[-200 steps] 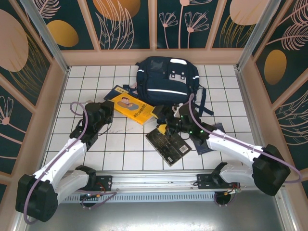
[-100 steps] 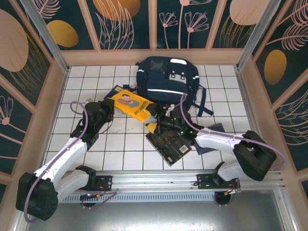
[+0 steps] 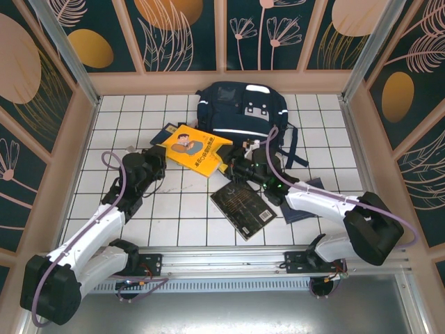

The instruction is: Pack the student bag

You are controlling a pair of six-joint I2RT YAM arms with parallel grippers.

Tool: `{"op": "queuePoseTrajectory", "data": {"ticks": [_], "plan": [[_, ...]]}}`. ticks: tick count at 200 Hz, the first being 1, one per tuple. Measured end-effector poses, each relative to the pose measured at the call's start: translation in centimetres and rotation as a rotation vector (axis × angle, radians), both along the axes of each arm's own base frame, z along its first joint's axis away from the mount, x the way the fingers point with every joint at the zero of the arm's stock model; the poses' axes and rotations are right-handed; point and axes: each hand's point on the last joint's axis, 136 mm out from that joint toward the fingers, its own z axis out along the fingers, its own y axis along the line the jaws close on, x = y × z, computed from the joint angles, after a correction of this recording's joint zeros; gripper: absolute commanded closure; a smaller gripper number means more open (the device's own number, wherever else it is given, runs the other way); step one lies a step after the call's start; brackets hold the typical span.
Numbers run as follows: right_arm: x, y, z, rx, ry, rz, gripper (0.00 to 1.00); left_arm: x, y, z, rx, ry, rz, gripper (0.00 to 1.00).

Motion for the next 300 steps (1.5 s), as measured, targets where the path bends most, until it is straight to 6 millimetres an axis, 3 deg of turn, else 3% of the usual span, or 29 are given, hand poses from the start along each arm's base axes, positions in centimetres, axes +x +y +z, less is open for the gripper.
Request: {"op": "queuePoseTrajectory", "data": {"ticks": [32, 74, 85, 121, 136, 152, 183, 204, 234, 249, 266, 300], "plan": [[0.8, 0.6, -1.3, -0.064, -0.006, 0.016, 0.75, -0.3, -0.7, 0.0, 0.0, -0.001, -0.02, 1.0], [1.0, 0.8, -1.7, -0.132, -0.028, 0.033, 1.0, -0.2, -0.5, -0.2, 0.009, 0.002, -0.005, 1.0], [1.1, 0.7, -1.6, -0.147, -0.036, 0.036, 1.0, -0.3, -0.4, -0.3, 0.016, 0.005, -0.006, 1.0], [1.1, -0.7, -1.0, -0.245, -0.087, 0.022, 1.0, -0.2, -1.1, -0.1, 0.154, 0.001, -0.066, 0.47], [1.8, -3.0, -0.3, -0.316, -0.124, -0.035, 1.0, 0.4, -1.6, 0.6, 0.262, -0.009, -0.108, 0.35], [2.6, -7.0, 0.1, -0.416, -0.144, -0.128, 1.0, 2.1, -2.6, 2.2, 0.386, -0.045, -0.168, 0.26], [3.6, -15.1, 0.9, -0.563, -0.144, -0.313, 1.0, 6.5, -6.9, 4.4, 0.594, -0.109, -0.384, 0.29], [3.5, -20.7, 1.5, -0.635, -0.133, -0.444, 1.0, 9.1, -10.3, 3.5, 0.785, -0.117, -0.527, 0.28], [2.5, -28.1, 1.2, -0.731, -0.097, -0.608, 1.0, 9.1, -15.6, 1.3, 1.048, -0.14, -0.762, 0.25], [2.1, -30.4, 0.2, -0.76, -0.061, -0.649, 1.0, 9.7, -18.6, 1.0, 1.139, -0.194, -0.864, 0.21], [1.7, -32.3, -1.8, -0.777, 0.0, -0.67, 1.0, 11.4, -20.5, 0.1, 1.228, -0.222, -0.925, 0.2], [0.6, -33.1, -7.2, -0.748, 0.142, -0.617, 1.0, 16.7, -23.0, -2.8, 1.334, -0.222, -0.97, 0.2]]}}
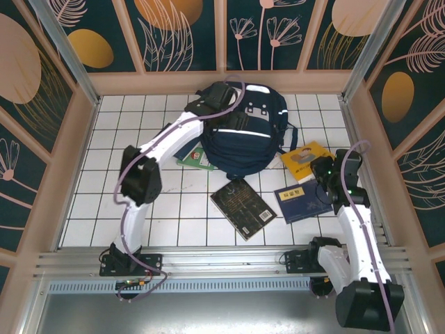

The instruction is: Pack the student bag

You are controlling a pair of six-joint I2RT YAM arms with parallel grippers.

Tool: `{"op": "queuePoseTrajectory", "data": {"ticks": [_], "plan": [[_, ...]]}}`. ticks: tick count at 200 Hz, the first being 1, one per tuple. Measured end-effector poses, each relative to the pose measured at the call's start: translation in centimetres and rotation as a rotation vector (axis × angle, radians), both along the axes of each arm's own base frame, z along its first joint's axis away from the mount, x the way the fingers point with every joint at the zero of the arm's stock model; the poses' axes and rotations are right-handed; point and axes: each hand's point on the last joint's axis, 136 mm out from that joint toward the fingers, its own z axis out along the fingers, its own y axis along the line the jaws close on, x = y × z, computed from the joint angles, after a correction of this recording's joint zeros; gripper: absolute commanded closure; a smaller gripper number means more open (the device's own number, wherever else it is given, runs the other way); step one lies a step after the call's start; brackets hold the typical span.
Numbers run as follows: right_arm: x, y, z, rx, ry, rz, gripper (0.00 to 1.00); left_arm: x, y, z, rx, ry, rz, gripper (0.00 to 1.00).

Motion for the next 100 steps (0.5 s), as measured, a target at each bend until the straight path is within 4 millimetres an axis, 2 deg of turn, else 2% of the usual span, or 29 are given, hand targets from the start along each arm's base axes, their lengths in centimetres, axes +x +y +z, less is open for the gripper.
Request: {"op": "queuePoseTrajectory", "data": {"ticks": [23, 45, 59, 71, 100], "plan": [[-0.6, 0.4, -2.7, 0.039, 0.071, 0.02, 1.0, 2.0, -0.8, -3.2, 0.062, 0.009, -0.024, 0.15], [0.0, 0.6, -2.7, 0.056, 0.055, 0.032, 1.0, 3.5, -1.6, -6.1, 0.085, 0.025, -0.049, 0.14], [0.6, 0.8, -2.8, 0.067, 0.051, 0.043, 1.0, 3.7, -2.3, -7.4, 0.045, 0.064, -0.083, 0.15], [1.1, 0.8, -3.3, 0.076, 0.059, 0.047, 1.0, 3.5, -2.3, -8.0, 0.0, 0.11, -0.111, 0.15], [2.1, 1.1, -4.3, 0.105, 0.078, 0.058, 1.0, 3.2, -2.2, -7.5, -0.137, 0.196, -0.176, 0.2]]}}
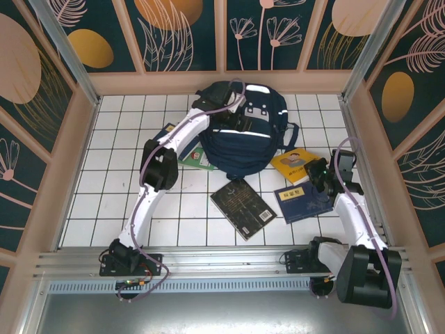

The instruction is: Pack the student bag

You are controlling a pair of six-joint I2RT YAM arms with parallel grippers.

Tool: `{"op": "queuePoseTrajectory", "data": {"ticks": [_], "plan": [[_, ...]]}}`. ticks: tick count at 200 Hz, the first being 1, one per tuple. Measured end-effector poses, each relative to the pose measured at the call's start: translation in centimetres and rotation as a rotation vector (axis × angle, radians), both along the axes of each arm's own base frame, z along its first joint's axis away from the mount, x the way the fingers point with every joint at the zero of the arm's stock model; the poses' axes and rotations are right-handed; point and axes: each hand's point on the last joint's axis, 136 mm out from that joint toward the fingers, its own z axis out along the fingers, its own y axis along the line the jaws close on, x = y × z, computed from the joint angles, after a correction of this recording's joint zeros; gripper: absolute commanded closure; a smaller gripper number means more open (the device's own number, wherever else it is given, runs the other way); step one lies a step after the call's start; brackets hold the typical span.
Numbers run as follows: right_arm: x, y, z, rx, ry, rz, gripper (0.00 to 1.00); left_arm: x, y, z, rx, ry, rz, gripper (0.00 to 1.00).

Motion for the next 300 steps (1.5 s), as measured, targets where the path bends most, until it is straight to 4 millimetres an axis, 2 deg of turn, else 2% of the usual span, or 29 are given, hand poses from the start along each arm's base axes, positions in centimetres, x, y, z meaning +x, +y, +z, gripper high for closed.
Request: {"op": "queuePoseTrajectory", "data": {"ticks": [38, 81, 146, 159, 198, 214, 234, 264, 300], "plan": [[2.0, 0.2, -0.1, 0.043, 0.01, 0.01, 1.0, -1.6, -0.8, -0.4, -0.138, 0.11, -0.081, 0.28], [3.6, 0.3, 0.3, 0.061, 0.023, 0.022, 1.0, -4.7, -2.2, -0.1, -0.259, 0.239, -0.161, 0.41], [5.5, 0.2, 0.7, 0.069, 0.033, 0.029, 1.0, -8.1, -4.1, 0.3, -0.286, 0.314, -0.22, 0.57], [5.5, 0.2, 0.7, 0.069, 0.034, 0.029, 1.0, -8.2, -4.3, 0.1, -0.263, 0.305, -0.216, 0.58], [5.5, 0.2, 0.7, 0.069, 0.034, 0.029, 1.0, -7.3, -3.4, -1.4, -0.146, 0.243, -0.155, 0.48], [5.5, 0.2, 0.7, 0.069, 0.033, 0.029, 1.0, -6.9, -3.2, -1.7, -0.09, 0.199, -0.138, 0.48], [5.5, 0.2, 0.7, 0.069, 0.033, 0.029, 1.0, -6.6, -2.9, -2.0, -0.031, 0.155, -0.129, 0.52], [5.6, 0.2, 0.8, 0.068, 0.025, 0.03, 1.0, -6.1, -2.1, -2.4, 0.038, 0.099, -0.133, 0.66], [5.7, 0.2, 0.9, 0.068, 0.022, 0.031, 1.0, -5.4, -1.2, -2.8, 0.106, 0.047, -0.125, 1.0]]}}
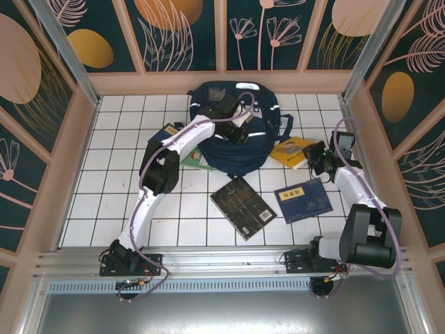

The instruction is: Pack the student bag

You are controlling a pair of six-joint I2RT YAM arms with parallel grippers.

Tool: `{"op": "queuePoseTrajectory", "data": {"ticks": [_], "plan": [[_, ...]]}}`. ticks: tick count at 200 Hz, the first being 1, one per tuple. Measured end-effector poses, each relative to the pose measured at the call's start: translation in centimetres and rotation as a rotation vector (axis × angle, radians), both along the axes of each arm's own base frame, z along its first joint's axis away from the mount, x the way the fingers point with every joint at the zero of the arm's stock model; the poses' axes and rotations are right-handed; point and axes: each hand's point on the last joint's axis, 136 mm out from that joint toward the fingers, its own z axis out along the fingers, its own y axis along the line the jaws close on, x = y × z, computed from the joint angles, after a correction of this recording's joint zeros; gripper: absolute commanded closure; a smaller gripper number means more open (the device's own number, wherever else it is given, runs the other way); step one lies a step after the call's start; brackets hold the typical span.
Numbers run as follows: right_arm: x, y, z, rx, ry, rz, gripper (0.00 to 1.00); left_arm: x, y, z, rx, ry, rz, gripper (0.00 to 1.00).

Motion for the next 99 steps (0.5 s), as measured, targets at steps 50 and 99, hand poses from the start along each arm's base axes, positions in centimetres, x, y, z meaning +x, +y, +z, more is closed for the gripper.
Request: {"op": "queuePoseTrajectory", "data": {"ticks": [50, 99], "plan": [[-0.4, -0.4, 1.2, -0.04, -0.033, -0.007, 1.0, 0.8, -0.2, 1.8, 0.012, -0.052, 0.025, 1.0], [-1.8, -1.4, 4.3, -0.114, -0.114, -0.052, 1.0, 2.3, -0.2, 8.7, -0.09, -0.152, 0.132, 1.0]]}}
